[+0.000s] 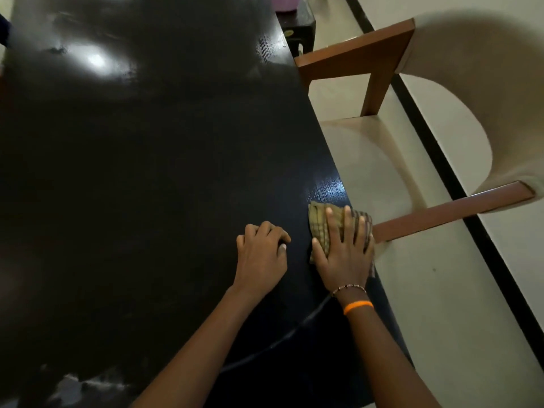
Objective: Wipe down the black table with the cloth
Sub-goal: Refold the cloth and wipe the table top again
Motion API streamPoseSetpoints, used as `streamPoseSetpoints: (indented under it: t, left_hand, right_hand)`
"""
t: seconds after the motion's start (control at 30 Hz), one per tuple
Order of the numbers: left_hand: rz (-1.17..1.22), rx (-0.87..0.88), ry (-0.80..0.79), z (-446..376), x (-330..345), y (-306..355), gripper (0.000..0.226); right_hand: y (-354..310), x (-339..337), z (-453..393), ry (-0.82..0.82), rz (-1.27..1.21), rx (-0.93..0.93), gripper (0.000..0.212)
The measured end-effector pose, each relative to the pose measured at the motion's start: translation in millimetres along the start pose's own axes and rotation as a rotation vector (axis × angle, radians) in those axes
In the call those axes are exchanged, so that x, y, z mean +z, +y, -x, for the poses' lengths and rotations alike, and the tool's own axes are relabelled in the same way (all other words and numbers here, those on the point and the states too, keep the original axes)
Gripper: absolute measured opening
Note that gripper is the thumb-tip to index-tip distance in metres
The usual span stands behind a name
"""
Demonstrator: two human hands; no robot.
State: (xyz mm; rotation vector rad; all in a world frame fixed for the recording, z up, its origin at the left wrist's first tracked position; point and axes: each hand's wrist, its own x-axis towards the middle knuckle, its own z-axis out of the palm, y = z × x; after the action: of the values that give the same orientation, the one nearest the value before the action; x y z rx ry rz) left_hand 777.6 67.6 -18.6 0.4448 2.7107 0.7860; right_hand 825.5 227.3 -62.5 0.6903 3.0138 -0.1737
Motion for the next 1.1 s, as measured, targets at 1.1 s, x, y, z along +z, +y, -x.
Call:
streamPoseSetpoints:
  t: [1.1]
  left_hand:
    - [-0.015,-0.049,0.013,7,1,9,0.022]
  right_hand:
    - [-31,2,-91,0.097,-0.121,0.313,0.067]
